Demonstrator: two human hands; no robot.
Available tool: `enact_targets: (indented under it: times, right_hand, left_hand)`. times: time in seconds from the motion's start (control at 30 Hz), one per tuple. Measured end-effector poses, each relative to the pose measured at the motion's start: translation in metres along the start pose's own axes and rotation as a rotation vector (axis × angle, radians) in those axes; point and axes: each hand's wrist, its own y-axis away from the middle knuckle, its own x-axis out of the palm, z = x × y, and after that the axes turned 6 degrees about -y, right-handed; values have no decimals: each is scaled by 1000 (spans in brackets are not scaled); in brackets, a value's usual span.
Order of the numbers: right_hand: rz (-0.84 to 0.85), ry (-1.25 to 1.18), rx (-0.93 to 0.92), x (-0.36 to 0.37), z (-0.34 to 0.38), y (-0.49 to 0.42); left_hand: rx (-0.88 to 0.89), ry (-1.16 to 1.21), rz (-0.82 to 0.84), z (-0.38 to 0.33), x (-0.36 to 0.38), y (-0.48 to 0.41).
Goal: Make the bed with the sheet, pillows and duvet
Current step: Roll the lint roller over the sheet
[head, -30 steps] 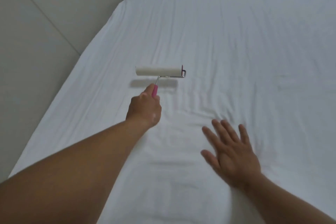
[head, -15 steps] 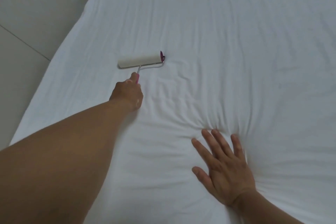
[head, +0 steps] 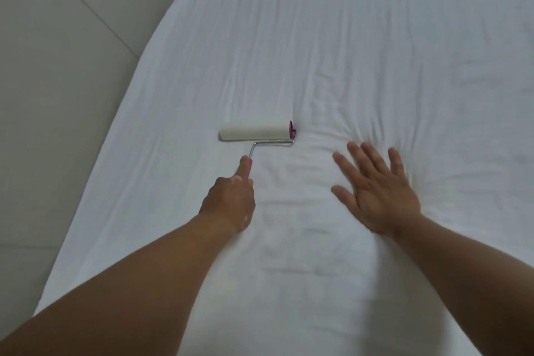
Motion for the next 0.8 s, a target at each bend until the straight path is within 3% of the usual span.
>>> enact_targets:
  times: [0.5, 0.7, 0.8]
  right_hand:
    - [30, -37, 52, 3, 38, 149]
    - [40, -43, 79, 6, 57, 213]
    - [45, -34, 93, 10, 61, 235]
  left_hand:
    - [-3, 85, 118, 69, 69, 251]
    - [20, 10, 142, 90, 96, 340]
    - [79, -194, 267, 105, 115, 385]
